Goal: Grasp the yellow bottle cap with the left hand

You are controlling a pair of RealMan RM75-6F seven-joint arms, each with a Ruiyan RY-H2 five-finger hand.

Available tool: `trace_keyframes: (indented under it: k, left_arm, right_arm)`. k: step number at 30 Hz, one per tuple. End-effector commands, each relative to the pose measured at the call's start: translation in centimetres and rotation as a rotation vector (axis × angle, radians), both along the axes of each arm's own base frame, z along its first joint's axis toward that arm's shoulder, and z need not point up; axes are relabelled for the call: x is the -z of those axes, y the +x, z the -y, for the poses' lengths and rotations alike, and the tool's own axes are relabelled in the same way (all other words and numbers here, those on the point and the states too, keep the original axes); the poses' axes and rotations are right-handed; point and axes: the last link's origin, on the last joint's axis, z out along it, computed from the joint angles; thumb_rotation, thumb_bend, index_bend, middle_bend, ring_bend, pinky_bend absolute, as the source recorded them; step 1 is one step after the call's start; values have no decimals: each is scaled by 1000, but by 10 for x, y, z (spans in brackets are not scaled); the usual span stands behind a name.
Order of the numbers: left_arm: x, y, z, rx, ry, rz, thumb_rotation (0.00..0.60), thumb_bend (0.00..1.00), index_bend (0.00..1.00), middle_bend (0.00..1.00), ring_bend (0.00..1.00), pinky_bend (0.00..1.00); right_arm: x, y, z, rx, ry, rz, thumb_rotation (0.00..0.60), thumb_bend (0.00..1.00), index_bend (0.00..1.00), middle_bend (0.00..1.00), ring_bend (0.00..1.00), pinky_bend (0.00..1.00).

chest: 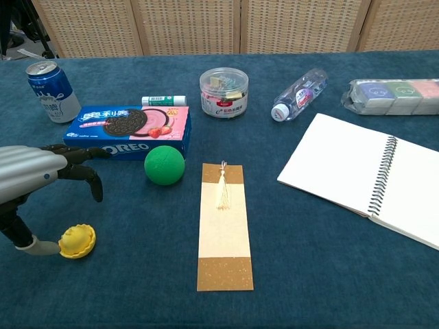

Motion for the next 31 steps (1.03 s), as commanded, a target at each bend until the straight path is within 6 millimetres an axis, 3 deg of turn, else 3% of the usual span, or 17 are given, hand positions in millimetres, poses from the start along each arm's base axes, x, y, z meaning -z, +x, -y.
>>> trace_keyframes:
  k: [1,9,16,31]
  left_arm:
    - [-12,-2,-6,-21,55,50,600,119,331,0,0,0]
    - [-61,-36,-23,-125,282,207,600,121,210,0,0,0]
    - [-84,-76,-17,-155,395,110,600,121,115,0,0,0]
    - [-94,-93,10,-137,473,122,600,121,90,0,0,0]
  right_arm:
    - [0,0,0,-1,0,0,600,0,31,0,0,0]
    - [2,1,2,-1,6,-6,600,0,31,0,0,0]
    - [5,1,7,9,20,-13,600,0,31,0,0,0]
    - [5,-2,11,24,27,-11,600,0,31,0,0,0]
